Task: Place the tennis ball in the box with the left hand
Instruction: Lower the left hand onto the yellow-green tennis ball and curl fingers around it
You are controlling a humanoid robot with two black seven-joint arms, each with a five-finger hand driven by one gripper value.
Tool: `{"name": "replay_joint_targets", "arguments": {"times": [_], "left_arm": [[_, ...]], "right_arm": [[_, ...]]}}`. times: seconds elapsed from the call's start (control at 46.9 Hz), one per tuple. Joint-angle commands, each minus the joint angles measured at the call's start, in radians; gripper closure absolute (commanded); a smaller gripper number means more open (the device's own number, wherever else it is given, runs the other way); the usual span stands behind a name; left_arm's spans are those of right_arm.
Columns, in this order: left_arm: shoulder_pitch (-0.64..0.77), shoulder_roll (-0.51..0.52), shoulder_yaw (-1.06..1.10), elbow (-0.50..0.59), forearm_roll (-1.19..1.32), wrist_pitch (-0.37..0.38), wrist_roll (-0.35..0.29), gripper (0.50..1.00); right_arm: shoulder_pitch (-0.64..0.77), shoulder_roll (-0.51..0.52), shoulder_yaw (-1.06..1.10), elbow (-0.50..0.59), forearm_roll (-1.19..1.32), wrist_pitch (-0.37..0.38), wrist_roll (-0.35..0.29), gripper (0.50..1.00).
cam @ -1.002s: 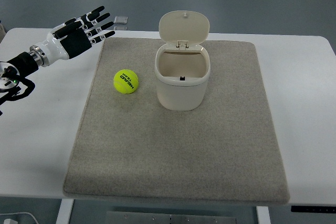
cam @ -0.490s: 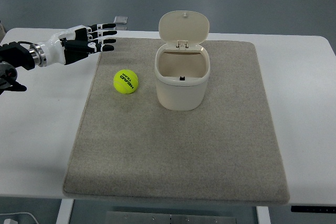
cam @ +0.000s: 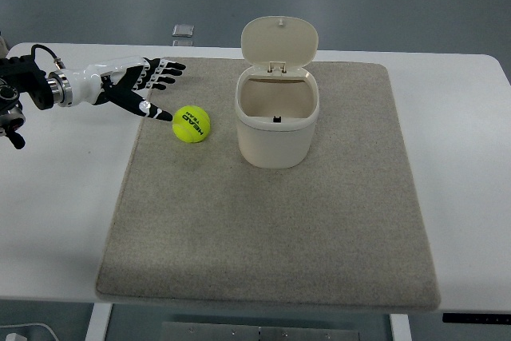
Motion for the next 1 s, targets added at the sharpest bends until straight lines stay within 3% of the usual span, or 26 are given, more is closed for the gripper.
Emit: {"name": "replay_joint_targets", "arguments": {"times": [0.0,0.128,0.362,0.704,0.981], "left_arm": [[0.001,0.002,0.0,-0.023,0.054,0.003,-0.008,0.525],[0.003,0.002,0.002,-0.046,0.186,0.032,-0.018,0.527],[0.009,-0.004,0.003,-0.068,0.495,0.111,-0.134,0.529],[-0.008,-0.038,0.005,-0.066,0.607,0.125,-0.15,0.527],[-0.006,-0.055,0.005,-0.072,0.78,0.152,-0.152,0.553]], "right_arm": [[-0.001,0.0,0.0,0.0,0.0,0.0,0.0,0.562],[0.0,0.0,0.0,0.0,0.0,0.0,0.0,0.562],[0.0,0.0,0.0,0.0,0.0,0.0,0.0,0.562],[0.0,0.0,0.0,0.0,0.0,0.0,0.0,0.562],[0.0,0.0,0.0,0.0,0.0,0.0,0.0,0.562]]}}
